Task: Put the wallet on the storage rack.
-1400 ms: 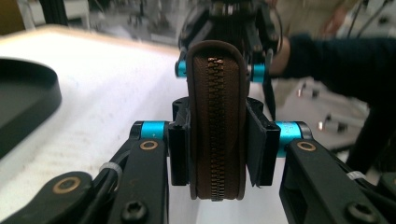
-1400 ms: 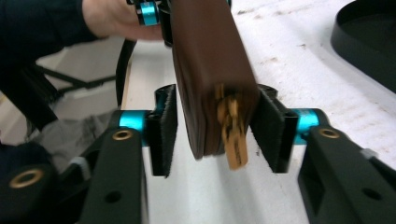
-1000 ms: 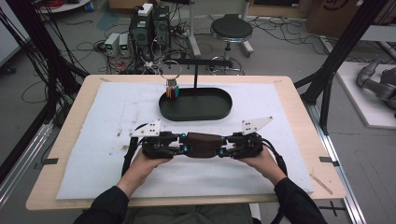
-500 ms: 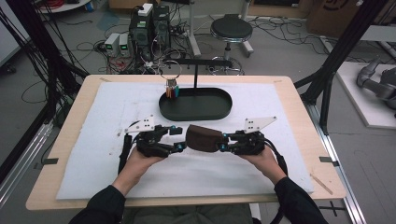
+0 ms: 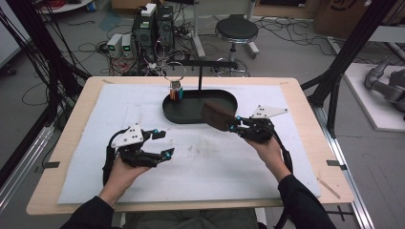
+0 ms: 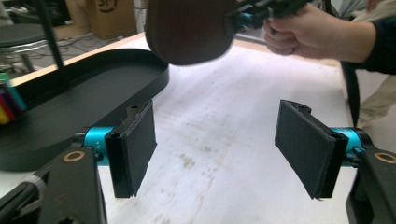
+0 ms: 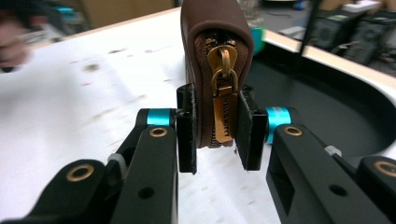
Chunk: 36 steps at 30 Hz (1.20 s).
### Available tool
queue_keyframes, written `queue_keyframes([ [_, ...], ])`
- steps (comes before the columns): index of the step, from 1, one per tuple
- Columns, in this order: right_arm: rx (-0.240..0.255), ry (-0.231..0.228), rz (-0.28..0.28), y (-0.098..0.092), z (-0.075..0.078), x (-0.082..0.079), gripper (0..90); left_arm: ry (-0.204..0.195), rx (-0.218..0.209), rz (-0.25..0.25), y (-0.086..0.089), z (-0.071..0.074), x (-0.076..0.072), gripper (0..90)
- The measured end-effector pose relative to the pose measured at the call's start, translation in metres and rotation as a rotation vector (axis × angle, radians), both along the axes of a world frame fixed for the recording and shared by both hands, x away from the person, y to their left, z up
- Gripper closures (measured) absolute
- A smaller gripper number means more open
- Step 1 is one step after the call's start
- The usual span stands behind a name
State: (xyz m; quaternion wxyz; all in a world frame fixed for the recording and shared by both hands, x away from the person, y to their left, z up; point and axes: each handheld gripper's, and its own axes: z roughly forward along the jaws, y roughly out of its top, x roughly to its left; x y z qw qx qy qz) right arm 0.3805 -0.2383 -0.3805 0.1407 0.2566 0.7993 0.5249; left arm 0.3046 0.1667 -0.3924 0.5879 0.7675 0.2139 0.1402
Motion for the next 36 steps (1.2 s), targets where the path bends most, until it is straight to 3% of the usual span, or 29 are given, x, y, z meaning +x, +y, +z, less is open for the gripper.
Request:
queue_keyframes([
  [8,-0.041,0.000,-0.106,0.024,-0.006,0.031,73.4,0.005,-0.013,0.038,0.014,-0.006,-0.005,29.0],
  [9,-0.047,0.017,-0.116,0.028,-0.007,0.034,73.4,0.005,-0.016,0.041,0.014,-0.006,-0.005,29.0],
  [17,-0.068,0.017,-0.172,0.053,-0.022,0.062,73.4,0.002,-0.007,0.029,0.010,-0.008,-0.005,29.0],
  [20,-0.083,0.042,-0.194,0.058,-0.030,0.071,73.4,-0.001,-0.010,0.024,0.009,-0.007,-0.006,29.0],
  [36,-0.109,0.044,-0.235,0.076,-0.043,0.095,73.3,0.001,-0.004,0.004,0.003,-0.009,-0.010,29.0],
])
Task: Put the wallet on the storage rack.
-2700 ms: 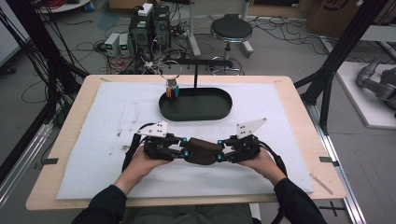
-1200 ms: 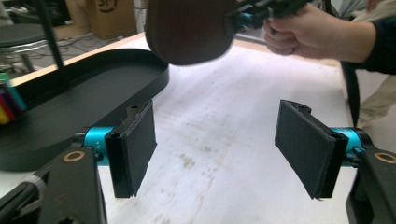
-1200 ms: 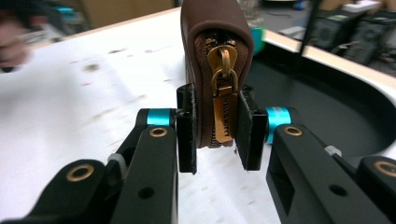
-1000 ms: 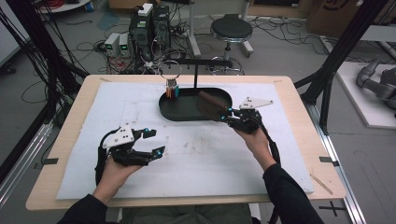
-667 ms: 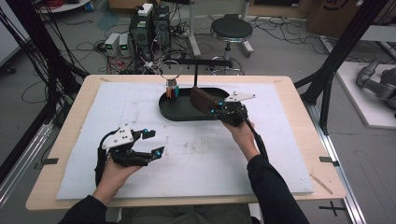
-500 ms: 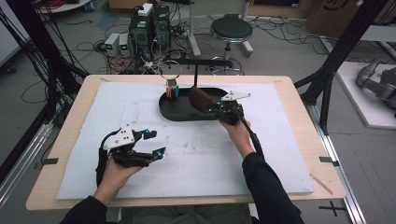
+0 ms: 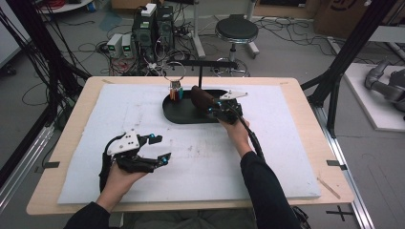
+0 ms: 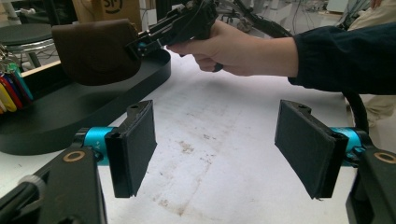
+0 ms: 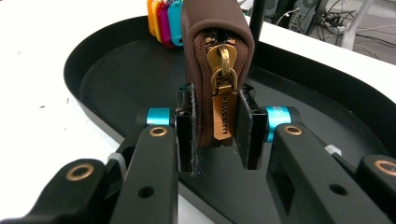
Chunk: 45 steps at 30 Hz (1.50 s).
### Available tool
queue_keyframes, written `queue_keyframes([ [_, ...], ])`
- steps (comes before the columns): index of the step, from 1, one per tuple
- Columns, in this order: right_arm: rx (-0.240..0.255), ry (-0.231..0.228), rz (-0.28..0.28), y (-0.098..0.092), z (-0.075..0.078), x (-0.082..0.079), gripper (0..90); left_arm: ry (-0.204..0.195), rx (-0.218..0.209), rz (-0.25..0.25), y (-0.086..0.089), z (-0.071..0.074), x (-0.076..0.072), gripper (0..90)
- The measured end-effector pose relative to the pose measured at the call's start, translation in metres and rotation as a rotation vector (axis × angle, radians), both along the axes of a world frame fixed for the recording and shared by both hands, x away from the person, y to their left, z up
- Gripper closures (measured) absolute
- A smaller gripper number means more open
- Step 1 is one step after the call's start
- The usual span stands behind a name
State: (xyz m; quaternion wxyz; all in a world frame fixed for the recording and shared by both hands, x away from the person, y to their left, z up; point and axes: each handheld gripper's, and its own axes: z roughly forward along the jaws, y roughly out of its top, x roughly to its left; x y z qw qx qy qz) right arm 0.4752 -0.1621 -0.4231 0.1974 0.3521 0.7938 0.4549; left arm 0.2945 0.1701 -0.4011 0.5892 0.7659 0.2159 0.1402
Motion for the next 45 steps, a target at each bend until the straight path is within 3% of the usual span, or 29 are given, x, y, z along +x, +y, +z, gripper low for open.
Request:
queue_keyframes([
  [13,-0.041,0.003,0.020,0.004,-0.009,0.004,71.4,0.000,0.004,-0.014,-0.006,-0.001,-0.001,29.0],
  [20,-0.041,0.024,0.003,0.003,-0.007,0.002,64.6,-0.006,0.007,-0.016,-0.006,-0.001,-0.001,29.0],
  [29,-0.018,0.008,-0.007,-0.008,0.006,-0.003,35.8,-0.011,0.000,-0.010,-0.004,0.001,-0.001,29.0],
  [37,0.044,-0.029,0.025,-0.036,0.035,-0.025,32.6,-0.009,0.000,0.003,0.000,0.004,0.007,29.0],
  [45,0.071,-0.061,0.028,-0.080,0.049,-0.065,31.1,0.003,0.009,0.042,0.009,0.004,0.023,29.0],
])
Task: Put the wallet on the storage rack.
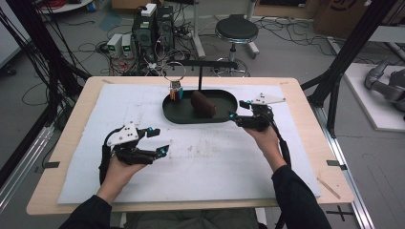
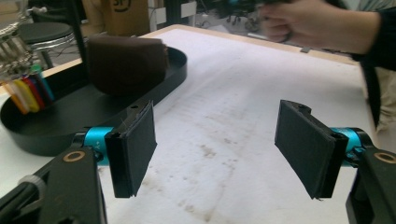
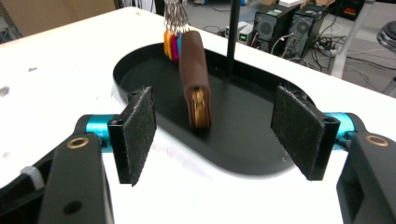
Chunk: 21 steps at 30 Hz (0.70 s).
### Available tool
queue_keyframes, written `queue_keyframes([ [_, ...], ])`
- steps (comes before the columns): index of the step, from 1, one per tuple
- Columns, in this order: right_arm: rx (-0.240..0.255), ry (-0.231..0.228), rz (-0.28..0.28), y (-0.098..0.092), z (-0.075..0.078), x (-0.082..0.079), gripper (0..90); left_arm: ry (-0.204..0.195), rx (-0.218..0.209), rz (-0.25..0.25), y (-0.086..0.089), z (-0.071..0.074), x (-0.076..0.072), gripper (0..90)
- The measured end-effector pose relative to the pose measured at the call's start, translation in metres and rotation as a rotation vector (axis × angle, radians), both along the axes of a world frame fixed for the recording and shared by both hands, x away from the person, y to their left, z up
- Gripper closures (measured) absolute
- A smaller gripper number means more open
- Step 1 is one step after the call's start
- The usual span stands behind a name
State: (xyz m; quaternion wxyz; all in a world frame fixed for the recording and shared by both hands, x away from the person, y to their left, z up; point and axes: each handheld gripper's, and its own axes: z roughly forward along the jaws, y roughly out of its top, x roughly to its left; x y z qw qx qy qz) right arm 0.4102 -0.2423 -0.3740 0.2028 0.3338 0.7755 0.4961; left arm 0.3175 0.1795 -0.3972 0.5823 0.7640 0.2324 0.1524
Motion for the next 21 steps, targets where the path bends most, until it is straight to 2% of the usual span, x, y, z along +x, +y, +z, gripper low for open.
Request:
queue_keyframes([
  [3,-0.005,-0.013,-0.017,-0.015,-0.001,-0.015,29.9,0.006,0.009,0.023,0.005,-0.001,0.006,28.8],
  [7,0.020,-0.003,-0.039,-0.038,-0.004,-0.034,28.4,0.013,0.010,0.056,0.014,-0.001,0.012,28.2],
  [14,0.053,-0.004,-0.065,-0.066,-0.008,-0.062,24.9,0.013,0.023,0.114,0.029,-0.003,0.018,27.8],
  [21,0.083,0.026,-0.098,-0.084,-0.018,-0.065,21.8,0.008,0.026,0.141,0.031,-0.003,0.015,27.4],
])
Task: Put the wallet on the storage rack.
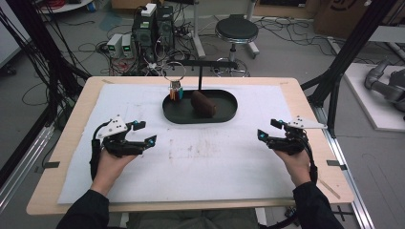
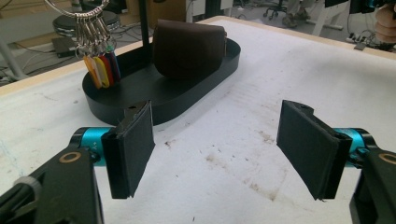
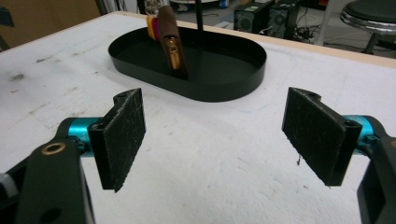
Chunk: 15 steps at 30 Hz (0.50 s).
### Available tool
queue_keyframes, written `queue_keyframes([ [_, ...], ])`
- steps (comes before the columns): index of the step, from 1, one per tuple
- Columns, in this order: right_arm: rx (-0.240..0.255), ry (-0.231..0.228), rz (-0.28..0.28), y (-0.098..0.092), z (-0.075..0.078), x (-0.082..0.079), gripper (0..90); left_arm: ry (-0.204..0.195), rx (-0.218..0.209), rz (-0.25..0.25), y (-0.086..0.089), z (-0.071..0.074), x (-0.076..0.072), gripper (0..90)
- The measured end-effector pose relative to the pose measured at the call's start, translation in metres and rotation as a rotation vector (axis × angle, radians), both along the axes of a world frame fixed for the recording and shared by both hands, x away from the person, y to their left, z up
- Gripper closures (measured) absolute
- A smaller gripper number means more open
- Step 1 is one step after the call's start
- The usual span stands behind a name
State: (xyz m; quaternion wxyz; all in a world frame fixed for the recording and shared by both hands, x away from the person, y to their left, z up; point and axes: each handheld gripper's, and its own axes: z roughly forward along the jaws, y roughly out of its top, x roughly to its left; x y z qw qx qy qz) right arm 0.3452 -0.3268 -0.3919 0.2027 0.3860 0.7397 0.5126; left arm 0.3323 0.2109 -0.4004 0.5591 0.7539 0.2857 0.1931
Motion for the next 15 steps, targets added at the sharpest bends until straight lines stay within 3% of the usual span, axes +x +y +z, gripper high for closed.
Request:
queue_keyframes([
  [5,-0.002,0.019,-0.009,-0.0042,-0.0042,0.0042,21.4,-0.004,-0.013,0.000,0.0015,0.0004,-0.0038,27.3],
  [15,-0.020,0.008,-0.001,-0.0018,-0.0041,0.0066,21.3,0.006,-0.009,0.009,0.0077,-0.0034,-0.0062,27.3],
])
